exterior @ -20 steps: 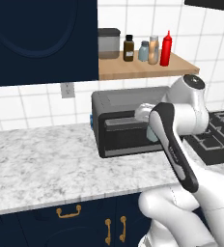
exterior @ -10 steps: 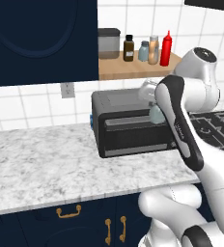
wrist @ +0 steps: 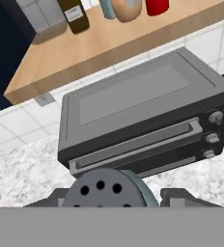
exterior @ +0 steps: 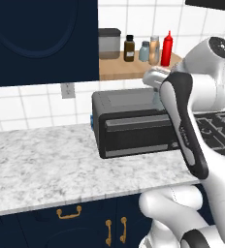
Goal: Put the shaker and condiment bottle from the counter next to their counterparts in the cabinet.
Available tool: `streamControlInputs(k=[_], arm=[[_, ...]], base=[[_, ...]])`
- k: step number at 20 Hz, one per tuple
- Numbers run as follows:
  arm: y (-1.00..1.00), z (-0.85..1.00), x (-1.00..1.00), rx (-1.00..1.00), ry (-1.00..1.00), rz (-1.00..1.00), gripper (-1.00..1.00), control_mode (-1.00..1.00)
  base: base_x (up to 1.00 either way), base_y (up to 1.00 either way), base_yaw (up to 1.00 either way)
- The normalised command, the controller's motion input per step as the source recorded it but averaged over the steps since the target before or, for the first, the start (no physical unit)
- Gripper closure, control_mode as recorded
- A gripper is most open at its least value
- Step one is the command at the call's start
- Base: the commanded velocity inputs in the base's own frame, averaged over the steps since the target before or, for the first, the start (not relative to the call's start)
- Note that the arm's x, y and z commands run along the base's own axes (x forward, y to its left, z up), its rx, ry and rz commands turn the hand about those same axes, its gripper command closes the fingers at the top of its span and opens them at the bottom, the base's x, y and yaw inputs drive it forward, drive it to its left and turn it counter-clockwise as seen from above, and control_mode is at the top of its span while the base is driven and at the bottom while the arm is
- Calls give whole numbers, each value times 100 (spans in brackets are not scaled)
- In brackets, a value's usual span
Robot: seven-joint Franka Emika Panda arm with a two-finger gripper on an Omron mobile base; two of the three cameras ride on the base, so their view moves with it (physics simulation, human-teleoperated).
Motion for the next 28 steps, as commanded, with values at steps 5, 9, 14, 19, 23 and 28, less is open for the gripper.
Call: streamControlInputs(k=[5,9,14,19,23,28], arm=[[0,44,-15,-1,-17,-3,100,-100],[0,43,-1,-1,-4,-4,100,-100],[0,54,0,0,0,-5,100,-100],[0,59,0,0,0,-5,100,-100],[0,35,2,0,0,-3,100,-100],[-4,-3,35,0,0,-1,100,-100]], base=[[0,0,0],[0,0,0],[0,0,0],[0,0,0],[0,0,0],[0,0,0]])
